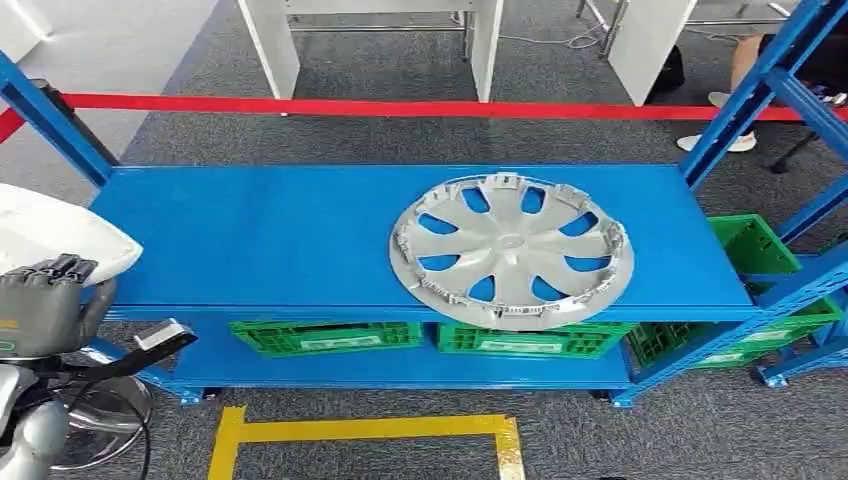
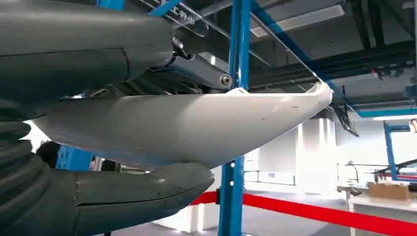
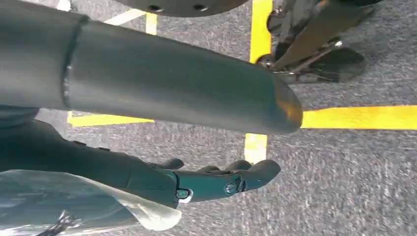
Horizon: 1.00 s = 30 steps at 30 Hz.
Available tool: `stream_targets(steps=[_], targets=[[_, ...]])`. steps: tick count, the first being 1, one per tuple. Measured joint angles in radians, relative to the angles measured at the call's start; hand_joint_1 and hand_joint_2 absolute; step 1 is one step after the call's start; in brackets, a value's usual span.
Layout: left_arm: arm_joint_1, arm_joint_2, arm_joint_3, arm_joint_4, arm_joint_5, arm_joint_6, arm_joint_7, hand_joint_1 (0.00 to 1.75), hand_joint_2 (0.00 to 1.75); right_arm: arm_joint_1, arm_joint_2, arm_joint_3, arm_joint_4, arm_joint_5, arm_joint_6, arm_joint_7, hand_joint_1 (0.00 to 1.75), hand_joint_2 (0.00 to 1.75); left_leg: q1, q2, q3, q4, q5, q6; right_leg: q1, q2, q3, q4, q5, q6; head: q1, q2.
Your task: Take the parts from the cabinet and place them on the table.
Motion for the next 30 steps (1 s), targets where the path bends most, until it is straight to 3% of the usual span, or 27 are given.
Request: stream_targets(steps=[1,3,5,6,8,10,11,12,13,15,16,17,20,21,22,23,24,25,26,27,28,30], targets=[[0.002,0.002,0.003,-0.003,-0.001,0.002,0.0,1.75,1.75,-0.002,0.0,0.0,0.0,0.0,0.001,0.0,0.0,0.0,-0.003,0.0,-0.01,0.003,-0.002,-0.007,0.005,0.005,0.024,-0.012,-0.024,-0.003,0.0,0.0],[0.007,0.009,0.005,-0.012,-0.01,0.006,0.0,1.75,1.75,-0.004,0.001,0.0,0.0,-0.002,0.003,0.002,0.0,0.0,-0.003,-0.002,-0.018,0.016,0.003,-0.019,0.007,0.008,0.015,-0.019,-0.014,-0.01,0.001,0.0],[0.017,0.018,0.01,-0.023,-0.015,0.013,0.0,1.75,1.75,-0.006,0.001,0.0,0.001,-0.003,0.003,0.005,0.0,0.0,-0.003,-0.003,-0.031,0.018,0.009,-0.031,0.007,0.007,0.008,-0.027,-0.022,-0.025,0.0,0.0],[0.021,0.023,0.011,-0.025,-0.016,0.016,0.0,1.75,1.75,-0.006,0.003,0.0,0.001,-0.003,0.004,0.006,0.0,0.0,-0.001,0.0,-0.037,0.026,-0.004,-0.037,0.001,0.004,0.003,-0.033,-0.016,-0.036,0.0,0.0],[0.024,0.03,0.013,-0.031,-0.018,0.019,0.0,1.75,1.75,-0.006,0.003,0.0,0.001,-0.005,0.004,0.007,0.0,0.0,0.001,0.006,-0.069,0.111,-0.08,-0.047,0.004,-0.001,-0.009,-0.033,-0.007,-0.049,-0.006,0.0],[0.028,0.031,0.013,-0.032,-0.019,0.019,0.0,1.75,1.75,-0.006,0.004,0.0,0.001,-0.006,0.005,0.007,0.0,0.0,0.003,0.007,-0.123,0.267,-0.161,-0.053,0.01,-0.009,-0.023,-0.032,0.003,-0.056,-0.006,0.0],[0.031,0.031,0.013,-0.032,-0.019,0.019,0.0,1.75,1.75,-0.006,0.004,0.0,0.001,-0.006,0.005,0.007,0.0,0.0,0.003,0.007,-0.134,0.311,-0.174,-0.052,0.013,-0.011,-0.03,-0.032,0.009,-0.056,-0.006,0.0],[0.033,0.032,0.013,-0.031,-0.019,0.019,0.001,1.75,1.75,-0.006,0.004,0.0,0.001,-0.006,0.005,0.007,0.0,0.0,0.003,0.007,-0.123,0.307,-0.159,-0.05,0.016,-0.013,-0.037,-0.032,0.015,-0.057,-0.006,0.0],[0.034,0.034,0.013,-0.032,-0.019,0.019,0.005,1.75,1.75,-0.006,0.004,0.0,0.001,-0.006,0.005,0.007,0.0,0.0,0.003,0.007,-0.096,0.263,-0.128,-0.046,0.019,-0.015,-0.043,-0.032,0.021,-0.057,-0.006,0.0],[0.037,0.047,0.013,-0.036,-0.019,0.02,0.019,1.75,1.75,-0.009,0.005,0.0,0.001,-0.006,0.006,0.01,0.0,0.0,0.001,0.007,0.005,0.089,-0.049,-0.032,0.024,-0.015,-0.053,-0.032,0.032,-0.056,-0.005,0.0],[0.037,0.053,0.013,-0.042,-0.019,0.022,0.024,1.75,1.75,-0.009,0.006,0.0,0.001,-0.007,0.005,0.013,0.0,0.0,-0.002,0.009,0.046,0.009,-0.052,-0.023,0.024,-0.016,-0.056,-0.032,0.039,-0.054,-0.005,0.0],[0.038,0.056,0.013,-0.046,-0.019,0.023,0.026,1.75,1.75,-0.01,0.009,0.0,0.001,-0.01,0.005,0.014,0.0,0.0,-0.006,0.009,0.057,-0.014,-0.052,-0.024,0.027,-0.015,-0.062,-0.033,0.046,-0.047,-0.003,0.0],[0.047,0.061,0.019,-0.056,-0.019,0.028,0.026,1.75,1.75,-0.011,0.01,0.0,0.001,-0.013,0.004,0.016,0.0,0.0,-0.017,0.008,0.043,-0.016,-0.032,-0.015,0.018,-0.016,-0.063,-0.044,0.071,-0.028,-0.003,0.0],[0.048,0.061,0.02,-0.057,-0.019,0.029,0.025,1.75,1.75,-0.009,0.01,0.0,0.002,-0.014,0.005,0.016,0.0,0.0,-0.008,0.01,0.038,-0.033,-0.014,-0.008,0.021,-0.014,-0.069,-0.042,0.068,-0.023,-0.005,0.0],[0.048,0.062,0.021,-0.058,-0.02,0.03,0.024,1.75,1.75,-0.01,0.01,0.0,0.002,-0.014,0.004,0.016,0.0,0.0,-0.006,0.015,0.03,-0.036,0.0,-0.001,0.019,-0.009,-0.081,-0.031,0.035,-0.019,-0.003,0.0],[0.048,0.062,0.022,-0.061,-0.02,0.032,0.023,1.75,1.75,-0.01,0.01,0.0,0.002,-0.015,0.004,0.016,0.0,0.0,-0.006,0.015,0.016,-0.036,0.01,0.007,0.02,-0.008,-0.101,0.015,-0.025,-0.017,0.0,0.0],[0.052,0.061,0.024,-0.062,-0.021,0.034,0.021,1.75,1.75,-0.01,0.011,0.0,0.002,-0.017,0.005,0.016,0.0,0.0,-0.006,0.015,0.002,-0.034,0.02,0.008,0.02,-0.008,-0.118,0.086,-0.084,-0.015,0.002,0.0],[0.055,0.061,0.025,-0.062,-0.021,0.034,0.021,1.75,1.75,-0.01,0.011,0.0,0.002,-0.018,0.005,0.016,0.0,0.0,-0.007,0.016,-0.012,-0.034,0.03,0.008,0.019,-0.008,-0.135,0.16,-0.125,-0.012,0.0,0.0],[0.056,0.061,0.027,-0.062,-0.021,0.034,0.021,1.75,1.75,-0.011,0.011,0.0,0.002,-0.018,0.005,0.016,0.0,0.0,-0.007,0.016,-0.026,-0.032,0.04,0.007,0.019,-0.008,-0.146,0.221,-0.144,-0.009,0.001,0.0],[0.057,0.059,0.03,-0.062,-0.021,0.034,0.02,1.75,1.75,-0.011,0.011,0.0,0.002,-0.018,0.005,0.016,0.0,0.0,-0.006,0.016,-0.041,-0.029,0.049,0.006,0.019,-0.008,-0.142,0.25,-0.131,-0.008,0.0,0.0],[0.059,0.058,0.034,-0.062,-0.021,0.034,0.02,1.75,1.75,-0.011,0.011,0.0,0.002,-0.018,0.005,0.014,0.0,0.0,-0.006,0.016,-0.055,-0.025,0.057,0.003,0.019,-0.008,-0.116,0.234,-0.097,-0.006,0.001,0.0],[0.064,0.055,0.04,-0.062,-0.021,0.04,0.014,1.75,1.75,-0.011,0.011,0.0,0.002,-0.021,0.004,0.006,0.0,0.0,-0.003,0.016,-0.081,-0.013,0.069,-0.004,0.017,-0.008,-0.014,0.099,-0.03,-0.006,0.0,0.0]])
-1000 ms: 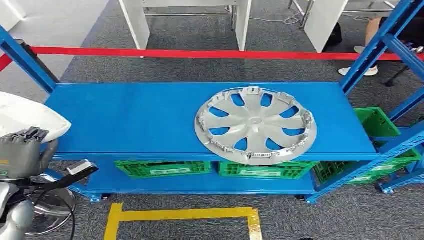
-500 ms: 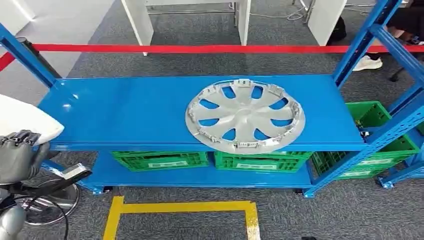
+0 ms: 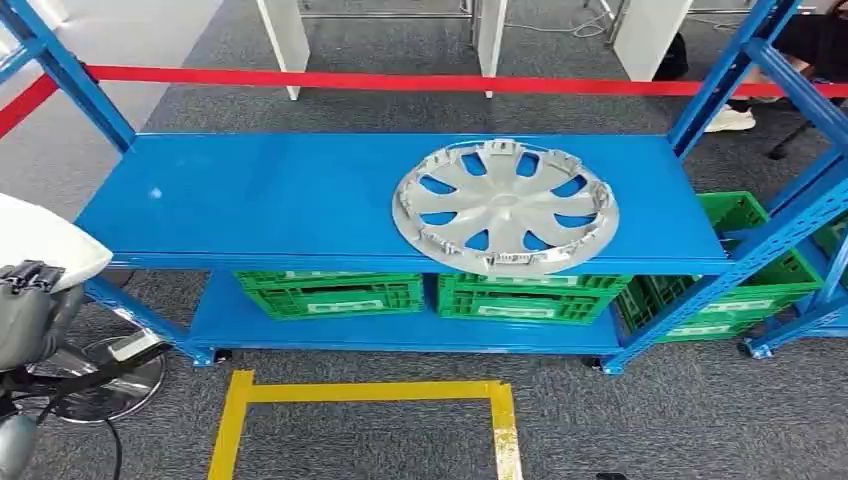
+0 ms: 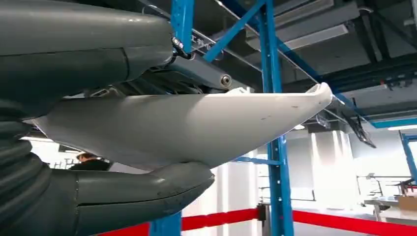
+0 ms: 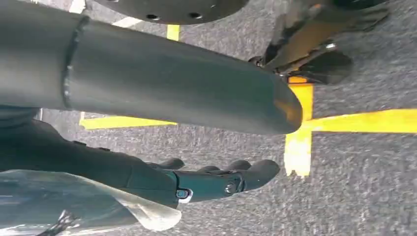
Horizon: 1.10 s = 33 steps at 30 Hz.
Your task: Take the parts from the cabinet and place them on the table.
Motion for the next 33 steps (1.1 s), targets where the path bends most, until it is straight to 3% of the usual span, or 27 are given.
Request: stream_targets(steps=[1,2,3,6,7,8,10,11,12,13,14,15,16,17,18,21,22,23,25,26,27,28,29,30,31,32,33], targets=[[0.003,-0.002,0.006,-0.001,0.0,0.004,-0.008,1.75,1.75,-0.002,0.0,0.0,0.0,-0.002,0.0,-0.005,0.0,0.0,0.0,0.0,-0.006,0.009,0.004,-0.005,-0.002,0.001,0.064,-0.095,-0.001,0.0,0.001,0.0],[0.005,-0.003,0.013,-0.006,0.0,0.007,-0.013,1.75,1.75,-0.004,0.0,0.0,0.0,-0.003,0.0,-0.007,0.0,0.0,-0.004,0.0,-0.019,0.019,0.008,-0.01,0.001,0.003,0.111,-0.157,-0.027,-0.001,0.002,0.0],[0.006,-0.005,0.016,-0.008,0.0,0.009,-0.016,1.75,1.75,-0.005,0.0,0.0,0.0,-0.005,0.0,-0.01,0.0,0.0,-0.004,0.0,-0.024,0.021,0.016,-0.017,0.002,0.008,0.113,-0.176,-0.038,-0.013,-0.002,0.0],[0.01,-0.008,0.027,-0.012,0.0,0.016,-0.023,1.75,1.75,0.0,0.004,0.0,0.0,-0.006,0.002,-0.014,0.0,0.0,-0.002,-0.002,-0.029,0.018,0.04,-0.033,0.003,0.004,0.086,-0.178,-0.018,-0.034,0.002,0.0],[0.016,-0.009,0.032,-0.013,0.0,0.018,-0.023,1.75,1.75,-0.001,0.006,0.0,0.0,-0.006,0.003,-0.017,0.0,0.0,0.001,-0.001,-0.04,0.027,0.017,-0.038,0.0,-0.002,0.081,-0.179,-0.009,-0.045,0.003,0.0],[0.018,-0.009,0.038,-0.015,0.001,0.02,-0.024,1.75,1.75,-0.003,0.006,0.0,0.0,-0.005,0.003,-0.02,0.0,0.0,0.001,0.0,-0.052,0.066,-0.038,-0.045,0.0,-0.002,0.071,-0.179,0.0,-0.054,-0.005,0.0],[0.019,-0.011,0.043,-0.017,0.001,0.023,-0.024,1.75,1.75,-0.003,0.007,0.0,0.0,-0.005,0.007,-0.024,0.0,0.0,0.006,0.0,-0.085,0.211,-0.156,-0.054,0.004,-0.006,0.049,-0.178,0.022,-0.058,-0.008,0.0],[0.02,-0.012,0.043,-0.018,0.001,0.023,-0.024,1.75,1.75,-0.003,0.007,0.0,0.0,-0.005,0.006,-0.025,0.0,0.0,0.008,0.0,-0.092,0.274,-0.185,-0.056,0.007,-0.008,0.037,-0.177,0.032,-0.059,-0.009,0.0],[0.021,-0.014,0.044,-0.018,0.001,0.024,-0.025,1.75,1.75,-0.003,0.007,0.0,0.0,-0.005,0.006,-0.026,0.0,0.0,0.009,0.0,-0.089,0.311,-0.183,-0.057,0.008,-0.011,0.023,-0.176,0.041,-0.06,-0.008,0.0],[0.023,-0.016,0.045,-0.018,0.001,0.024,-0.026,1.75,1.75,-0.003,0.007,0.0,0.0,-0.005,0.006,-0.026,0.0,0.0,0.009,0.0,-0.072,0.309,-0.156,-0.056,0.01,-0.012,0.009,-0.174,0.05,-0.06,-0.008,0.0],[0.023,-0.019,0.046,-0.018,0.001,0.024,-0.027,1.75,1.75,-0.003,0.007,0.0,0.0,-0.006,0.006,-0.027,0.0,0.0,0.009,0.0,-0.042,0.277,-0.12,-0.053,0.012,-0.012,-0.005,-0.173,0.06,-0.059,-0.009,0.0],[0.023,-0.021,0.046,-0.019,0.001,0.024,-0.033,1.75,1.75,-0.003,0.007,0.0,0.0,-0.009,0.005,-0.029,0.0,0.0,0.009,0.0,0.011,0.207,-0.084,-0.047,0.015,-0.012,-0.018,-0.171,0.07,-0.057,-0.008,0.0],[0.021,-0.024,0.045,-0.02,0.001,0.024,-0.038,1.75,1.75,-0.004,0.007,0.0,0.0,-0.011,0.005,-0.031,0.0,0.0,0.007,0.0,0.073,0.121,-0.073,-0.039,0.015,-0.012,-0.024,-0.171,0.078,-0.054,-0.008,0.0],[0.019,-0.026,0.043,-0.022,0.0,0.024,-0.041,1.75,1.75,-0.004,0.007,0.0,0.0,-0.013,0.005,-0.033,0.0,0.0,0.003,0.0,0.135,0.04,-0.088,-0.03,0.017,-0.011,-0.029,-0.17,0.084,-0.049,-0.008,0.0],[0.015,-0.027,0.04,-0.026,0.0,0.023,-0.042,1.75,1.75,-0.004,0.007,0.0,0.0,-0.017,0.005,-0.035,0.0,0.0,-0.001,0.0,0.164,-0.019,-0.103,-0.023,0.018,-0.012,-0.034,-0.168,0.093,-0.044,-0.005,0.0],[0.012,-0.027,0.035,-0.027,0.0,0.022,-0.04,1.75,1.75,-0.004,0.007,-0.001,0.0,-0.02,0.008,-0.037,0.0,0.0,-0.009,0.001,0.143,-0.039,-0.093,-0.012,0.013,-0.012,-0.055,-0.169,0.126,-0.028,-0.008,0.0],[0.011,-0.029,0.034,-0.027,0.0,0.021,-0.04,1.75,1.75,-0.002,0.007,-0.002,0.0,-0.02,0.008,-0.037,0.0,0.0,-0.001,0.006,0.133,-0.044,-0.077,-0.002,0.011,-0.007,-0.068,-0.161,0.11,-0.024,-0.006,0.0],[0.011,-0.029,0.032,-0.027,0.0,0.022,-0.039,1.75,1.75,-0.001,0.007,-0.002,0.0,-0.02,0.008,-0.037,0.0,0.0,-0.002,0.006,0.118,-0.044,-0.066,0.007,0.011,-0.002,-0.086,-0.137,0.062,-0.019,-0.003,0.0],[0.013,-0.03,0.032,-0.027,0.0,0.023,-0.038,1.75,1.75,0.001,0.007,-0.002,0.0,-0.02,0.008,-0.038,0.0,0.0,-0.003,0.007,0.088,-0.04,-0.044,0.014,0.009,0.0,-0.121,0.0,-0.06,-0.014,-0.001,0.0],[0.012,-0.031,0.032,-0.027,0.0,0.024,-0.038,1.75,1.75,0.001,0.008,-0.002,0.0,-0.019,0.008,-0.041,0.0,0.0,-0.004,0.008,0.072,-0.035,-0.034,0.014,0.008,0.0,-0.135,0.079,-0.094,-0.011,-0.003,0.0],[0.01,-0.033,0.032,-0.027,0.0,0.026,-0.038,1.75,1.75,0.0,0.009,-0.002,0.0,-0.019,0.008,-0.043,0.0,0.0,-0.005,0.009,0.055,-0.031,-0.025,0.014,0.007,0.0,-0.14,0.134,-0.097,-0.009,-0.002,0.0],[0.008,-0.035,0.032,-0.027,0.001,0.027,-0.039,1.75,1.75,0.0,0.009,-0.002,0.0,-0.017,0.006,-0.044,0.0,0.0,-0.005,0.009,0.038,-0.025,-0.016,0.013,0.007,0.0,-0.127,0.144,-0.071,-0.007,-0.002,0.0],[0.005,-0.036,0.031,-0.027,0.003,0.028,-0.04,1.75,1.75,0.0,0.009,-0.002,0.0,-0.016,0.005,-0.044,0.0,0.0,-0.004,0.009,0.022,-0.02,-0.007,0.011,0.007,-0.001,-0.094,0.114,-0.032,-0.007,-0.002,0.0],[0.003,-0.037,0.031,-0.027,0.004,0.028,-0.041,1.75,1.75,0.0,0.009,-0.002,0.0,-0.015,0.003,-0.044,0.0,0.0,-0.003,0.009,0.006,-0.012,0.0,0.008,0.006,-0.001,-0.046,0.054,0.003,-0.008,-0.002,0.0],[0.001,-0.039,0.032,-0.027,0.005,0.028,-0.042,1.75,1.75,0.0,0.009,-0.002,0.0,-0.014,0.003,-0.044,0.0,0.0,-0.003,0.008,-0.007,-0.004,0.006,0.004,0.005,-0.001,0.015,-0.03,0.017,-0.009,-0.002,0.0],[0.0,-0.04,0.032,-0.028,0.006,0.028,-0.043,1.75,1.75,-0.003,0.009,-0.002,0.0,-0.014,0.003,-0.045,0.0,0.0,-0.005,0.008,-0.019,0.006,0.01,-0.002,0.006,0.0,0.08,-0.128,-0.013,-0.011,-0.001,0.0],[-0.002,-0.041,0.033,-0.03,0.008,0.028,-0.044,1.75,1.75,-0.005,0.009,-0.002,0.0,-0.011,0.002,-0.046,0.0,0.0,-0.007,0.008,-0.027,0.015,0.016,-0.007,0.007,0.003,0.12,-0.188,-0.033,-0.012,-0.005,0.0]])
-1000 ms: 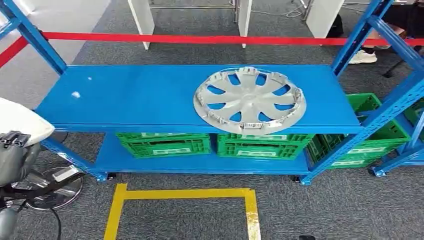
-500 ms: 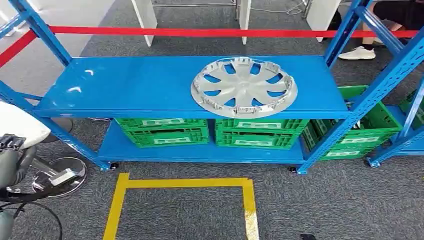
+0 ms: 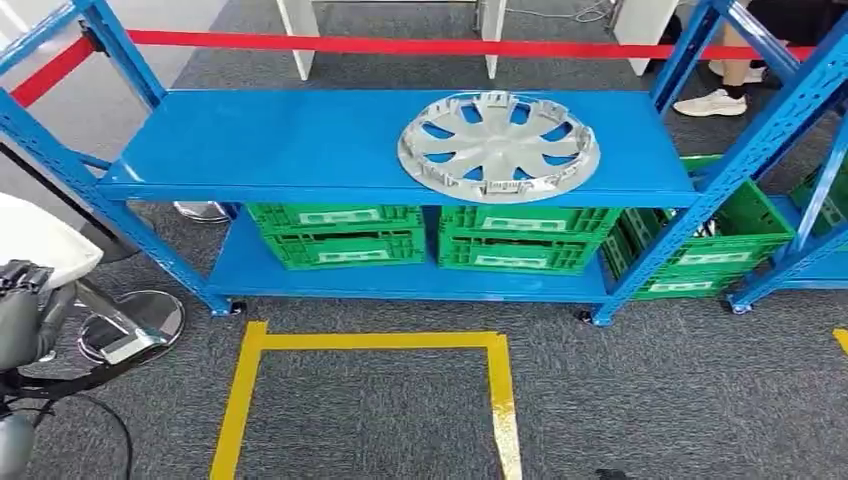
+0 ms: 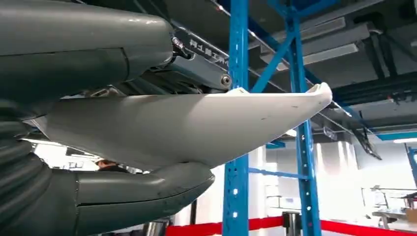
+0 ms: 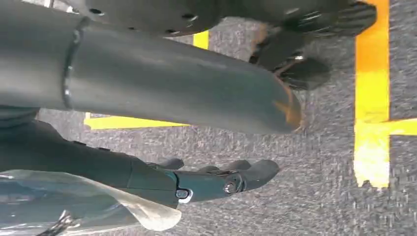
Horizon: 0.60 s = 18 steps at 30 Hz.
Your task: Take the parts from the cabinet and place them on the table.
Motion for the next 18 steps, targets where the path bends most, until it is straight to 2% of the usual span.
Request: stream_targets(steps=[3,4,5,6,7,8,9,10,11,12,13,14,15,16,18], targets=[[-0.004,-0.002,0.004,0.0,0.003,0.003,-0.006,1.75,1.75,0.001,0.001,0.001,0.0,0.005,-0.002,0.0,0.0,0.0,0.001,0.0,-0.007,-0.002,0.026,-0.013,0.003,0.001,-0.017,0.002,0.008,-0.014,0.002,0.0],[-0.003,-0.001,0.009,0.0,0.006,0.003,-0.008,1.75,1.75,0.004,0.004,0.001,0.0,0.01,-0.002,0.0,0.0,0.0,0.003,-0.001,-0.013,0.003,0.018,-0.019,-0.004,-0.005,-0.032,-0.003,0.02,-0.025,0.004,0.0],[-0.001,0.0,0.015,0.0,0.01,0.005,-0.012,1.75,1.75,0.004,0.004,0.002,0.0,0.013,-0.003,0.0,0.0,0.0,0.006,-0.002,-0.021,0.025,-0.026,-0.027,-0.003,-0.007,-0.038,-0.003,0.028,-0.037,0.0,0.0],[-0.001,0.0,0.021,0.0,0.013,0.005,-0.015,1.75,1.75,0.003,0.004,0.002,0.0,0.015,-0.003,0.0,0.0,0.0,0.008,-0.002,-0.036,0.082,-0.089,-0.032,-0.002,-0.009,-0.041,-0.003,0.038,-0.043,-0.003,0.0],[-0.001,0.0,0.025,0.0,0.014,0.006,-0.015,1.75,1.75,0.002,0.005,0.002,0.0,0.016,-0.003,0.0,0.0,0.0,0.011,-0.002,-0.053,0.155,-0.147,-0.036,-0.001,-0.01,-0.054,-0.002,0.049,-0.044,-0.003,0.0],[0.0,0.0,0.027,0.0,0.015,0.006,-0.016,1.75,1.75,0.002,0.006,0.002,0.0,0.017,-0.003,0.0,0.0,0.0,0.013,-0.002,-0.068,0.235,-0.191,-0.04,0.001,-0.01,-0.068,0.0,0.06,-0.045,-0.003,0.0],[0.001,0.0,0.029,0.0,0.015,0.006,-0.017,1.75,1.75,0.002,0.006,0.002,0.0,0.018,-0.003,0.0,0.0,0.0,0.015,-0.002,-0.073,0.291,-0.206,-0.042,0.001,-0.012,-0.082,0.002,0.07,-0.045,-0.002,0.0],[0.003,0.0,0.031,0.0,0.016,0.006,-0.018,1.75,1.75,0.003,0.006,0.002,0.0,0.018,-0.004,0.0,0.0,0.0,0.018,-0.002,-0.064,0.308,-0.19,-0.044,0.002,-0.013,-0.097,0.004,0.079,-0.044,-0.003,0.0],[0.003,0.0,0.034,0.0,0.018,0.007,-0.018,1.75,1.75,0.003,0.006,0.002,0.0,0.019,-0.004,0.0,0.0,0.0,0.019,-0.002,-0.036,0.286,-0.155,-0.044,0.003,-0.013,-0.112,0.008,0.087,-0.043,-0.003,0.0],[0.003,0.0,0.035,0.0,0.022,0.009,-0.021,1.75,1.75,0.002,0.006,0.002,0.0,0.019,-0.004,0.0,0.0,0.0,0.02,-0.002,0.0,0.237,-0.123,-0.042,0.003,-0.013,-0.123,0.011,0.092,-0.041,-0.003,0.0],[0.003,0.0,0.038,0.0,0.025,0.011,-0.024,1.75,1.75,0.002,0.006,0.002,0.0,0.018,-0.005,0.001,0.0,0.0,0.022,-0.002,0.065,0.14,-0.088,-0.04,0.002,-0.012,-0.133,0.016,0.099,-0.037,-0.003,0.0],[0.002,0.0,0.04,0.0,0.026,0.012,-0.026,1.75,1.75,0.002,0.006,0.002,0.0,0.018,-0.005,0.001,0.0,0.0,0.023,-0.003,0.122,0.053,-0.086,-0.038,0.002,-0.011,-0.139,0.018,0.104,-0.033,-0.003,0.0],[-0.001,0.0,0.041,0.0,0.028,0.012,-0.032,1.75,1.75,0.001,0.006,0.002,0.0,0.019,-0.006,0.002,0.0,0.0,0.017,-0.006,0.159,-0.014,-0.106,-0.033,0.007,-0.011,-0.146,0.022,0.11,-0.026,-0.003,0.0],[-0.003,0.0,0.043,0.0,0.029,0.014,-0.033,1.75,1.75,0.001,0.006,0.002,0.0,0.018,-0.007,0.002,0.0,0.0,0.015,-0.007,0.161,-0.03,-0.112,-0.025,0.005,-0.011,-0.152,0.02,0.123,-0.018,-0.001,0.0],[-0.004,0.0,0.047,0.0,0.032,0.016,-0.037,1.75,1.75,0.001,0.007,0.003,0.0,0.018,-0.007,0.003,0.0,0.0,0.006,-0.007,0.148,-0.03,-0.102,-0.016,-0.002,-0.011,-0.162,0.015,0.141,-0.004,-0.002,0.0]])
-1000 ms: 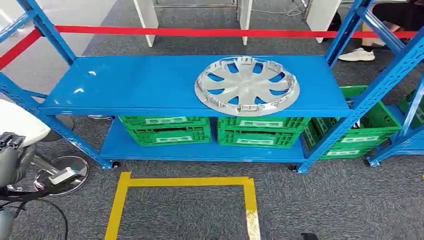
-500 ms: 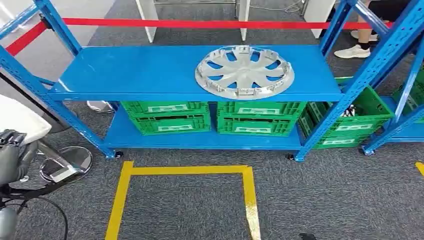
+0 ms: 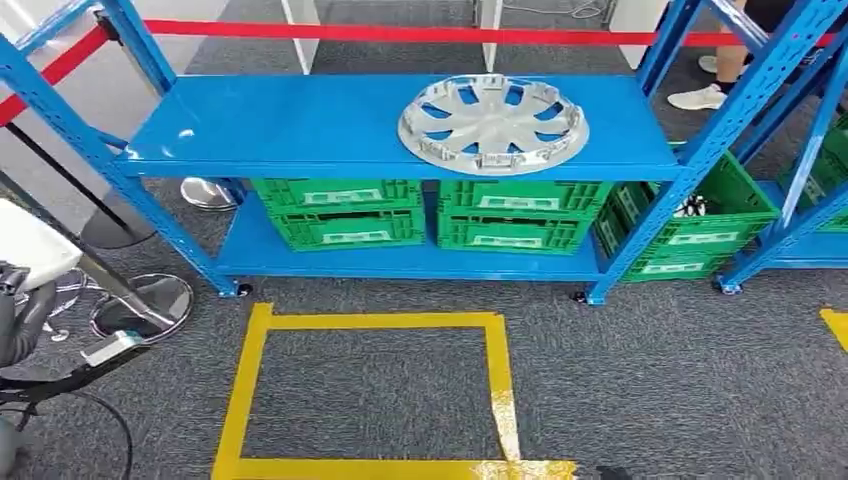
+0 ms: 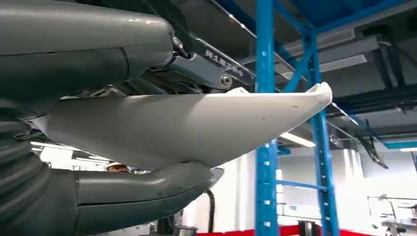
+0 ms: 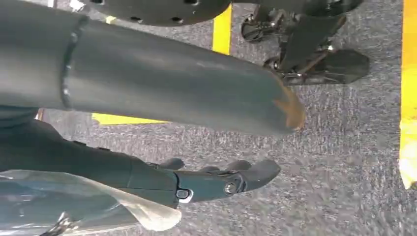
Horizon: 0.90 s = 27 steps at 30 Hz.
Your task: Take the parts from the cabinet and place them on the table.
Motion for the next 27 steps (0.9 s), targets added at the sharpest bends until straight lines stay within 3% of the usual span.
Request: stream_targets(steps=[1,2,3,5,6,7,8,9,10,11,12,13,15,16,17,18,20,21,22,23,24,25,26,27], targets=[[-0.001,-0.001,0.0,0.0,0.002,0.0,-0.002,1.75,1.75,0.003,0.002,0.0,0.0,0.0,0.0,0.001,0.0,0.0,0.004,0.003,-0.01,-0.018,0.008,0.011,0.002,0.001,-0.007,0.003,0.002,0.008,0.0,0.0],[-0.003,-0.002,0.0,0.0,0.002,0.0,-0.003,1.75,1.75,0.003,0.002,0.0,0.0,0.0,0.0,0.001,0.0,0.0,0.005,0.007,-0.014,-0.015,0.02,0.021,-0.001,0.006,-0.018,0.02,-0.037,0.01,0.001,0.0],[-0.004,-0.002,0.0,0.0,0.002,0.002,-0.004,1.75,1.75,0.003,0.002,0.0,0.0,0.0,0.0,0.002,0.0,0.0,0.005,0.007,-0.026,-0.015,0.028,0.031,0.0,0.007,-0.04,0.069,-0.096,0.011,0.006,0.0],[-0.004,-0.004,0.0,0.0,0.002,0.002,-0.005,1.75,1.75,0.002,0.002,0.0,0.0,0.0,0.0,0.002,0.0,0.0,0.001,0.008,-0.053,-0.009,0.046,0.036,0.0,0.008,-0.078,0.224,-0.197,0.013,0.006,0.0],[-0.004,-0.005,0.0,0.0,0.002,0.002,-0.008,1.75,1.75,0.003,0.002,0.0,0.0,0.0,0.0,0.003,0.0,0.0,-0.002,0.008,-0.068,-0.005,0.055,0.037,0.0,0.008,-0.091,0.289,-0.22,0.014,0.007,0.0],[-0.004,-0.006,0.0,0.0,0.002,0.002,-0.012,1.75,1.75,0.002,0.002,0.0,0.0,0.0,0.0,0.003,0.0,0.0,-0.005,0.009,-0.083,0.0,0.063,0.039,0.0,0.008,-0.088,0.32,-0.213,0.012,0.006,0.0],[-0.004,-0.007,0.0,0.0,0.002,0.002,-0.015,1.75,1.75,0.003,0.002,0.0,0.0,0.0,-0.001,0.003,0.0,0.0,-0.007,0.009,-0.1,0.007,0.071,0.039,0.001,0.008,-0.061,0.305,-0.18,0.009,0.006,0.0],[-0.004,-0.009,0.0,0.0,0.003,0.003,-0.016,1.75,1.75,0.003,0.002,0.0,0.0,0.0,-0.001,0.004,0.0,0.0,-0.008,0.008,-0.114,0.012,0.077,0.038,0.003,0.008,-0.019,0.254,-0.142,0.005,0.006,0.0],[-0.004,-0.01,0.0,0.0,0.004,0.004,-0.018,1.75,1.75,0.002,0.002,0.0,0.0,0.0,-0.002,0.005,0.0,0.0,-0.008,0.007,-0.128,0.018,0.084,0.037,0.007,0.008,0.041,0.171,-0.11,-0.002,0.006,0.0],[-0.004,-0.011,0.001,0.0,0.005,0.005,-0.02,1.75,1.75,0.0,0.002,0.0,0.0,0.0,-0.005,0.006,0.0,0.0,-0.008,0.007,-0.136,0.023,0.09,0.034,0.012,0.009,0.103,0.081,-0.105,-0.01,0.006,0.0],[-0.004,-0.012,0.001,0.0,0.007,0.007,-0.023,1.75,1.75,-0.004,0.002,0.0,0.0,0.0,-0.006,0.006,0.0,0.0,-0.011,0.007,-0.143,0.028,0.096,0.029,0.015,0.009,0.149,0.006,-0.137,-0.017,0.006,0.0],[-0.006,-0.013,0.002,0.0,0.01,0.008,-0.026,1.75,1.75,-0.006,0.002,0.0,0.0,0.0,-0.008,0.005,0.0,0.0,-0.01,0.009,-0.147,0.029,0.104,0.025,0.014,0.008,0.171,-0.029,-0.143,-0.014,0.004,0.0],[-0.01,-0.015,0.002,0.0,0.011,0.01,-0.034,1.75,1.75,-0.006,0.002,0.0,0.0,0.0,-0.011,0.005,0.0,0.0,-0.005,0.011,-0.153,0.024,0.127,0.014,0.02,0.011,0.157,-0.022,-0.129,-0.018,0.005,0.0],[-0.01,-0.016,0.002,0.0,0.011,0.01,-0.035,1.75,1.75,-0.004,0.002,0.0,0.0,0.0,-0.013,0.005,0.0,0.0,-0.008,0.009,-0.153,0.022,0.138,0.008,0.018,0.009,0.137,-0.03,-0.114,-0.026,0.006,0.0],[-0.009,-0.016,0.002,0.0,0.011,0.01,-0.035,1.75,1.75,-0.003,0.004,0.0,0.002,-0.001,-0.013,0.005,0.0,0.0,-0.006,0.006,-0.163,0.028,0.118,0.004,0.01,0.001,0.138,-0.038,-0.099,-0.033,0.008,0.0],[-0.011,-0.016,0.003,0.0,0.011,0.01,-0.035,1.75,1.75,-0.005,0.004,0.0,0.002,-0.002,-0.015,0.006,0.0,0.0,-0.006,0.005,-0.175,0.057,0.066,-0.004,0.01,0.003,0.122,-0.039,-0.088,-0.041,0.003,0.0],[-0.013,-0.017,0.003,0.0,0.011,0.01,-0.035,1.75,1.75,-0.006,0.004,0.0,0.002,-0.004,-0.015,0.004,0.0,0.0,0.005,0.005,-0.209,0.201,-0.056,-0.017,0.011,-0.001,0.097,-0.036,-0.06,-0.048,0.001,0.0],[-0.012,-0.018,0.002,0.001,0.011,0.01,-0.037,1.75,1.75,-0.006,0.004,0.0,0.002,-0.005,-0.015,0.004,0.0,0.0,0.009,0.005,-0.221,0.278,-0.089,-0.022,0.012,-0.001,0.079,-0.033,-0.046,-0.047,0.0,0.0],[-0.012,-0.018,0.002,0.002,0.011,0.01,-0.037,1.75,1.75,-0.006,0.004,0.0,0.002,-0.005,-0.015,0.004,0.0,0.0,0.012,0.005,-0.22,0.323,-0.091,-0.027,0.012,-0.002,0.06,-0.029,-0.035,-0.044,0.0,0.0],[-0.012,-0.018,0.002,0.002,0.011,0.01,-0.037,1.75,1.75,-0.006,0.004,0.0,0.002,-0.005,-0.015,0.004,0.0,0.0,0.016,0.005,-0.2,0.322,-0.07,-0.03,0.011,-0.002,0.04,-0.023,-0.025,-0.042,0.0,0.0],[-0.013,-0.018,0.002,0.002,0.011,0.01,-0.037,1.75,1.75,-0.006,0.004,0.0,0.002,-0.006,-0.015,0.004,0.0,0.0,0.02,0.005,-0.165,0.284,-0.037,-0.032,0.011,-0.002,0.02,-0.017,-0.015,-0.04,0.0,0.0],[-0.014,-0.018,0.002,0.002,0.011,0.01,-0.037,1.75,1.75,-0.006,0.004,0.0,0.002,-0.006,-0.015,0.004,0.0,0.0,0.024,0.005,-0.107,0.208,-0.001,-0.034,0.01,-0.002,-0.001,-0.009,-0.004,-0.038,0.001,0.0],[-0.016,-0.018,0.002,0.002,0.011,0.01,-0.038,1.75,1.75,-0.008,0.004,0.0,0.002,-0.006,-0.015,0.004,0.0,0.0,0.027,0.005,-0.041,0.117,0.01,-0.034,0.01,-0.001,-0.015,-0.001,0.006,-0.035,0.0,0.0],[-0.02,-0.018,0.002,0.002,0.011,0.011,-0.038,1.75,1.75,-0.008,0.004,0.0,0.001,-0.006,-0.015,0.004,0.0,0.0,0.027,0.003,0.024,0.028,-0.022,-0.032,0.012,0.001,-0.027,0.005,0.013,-0.029,-0.001,0.0]])
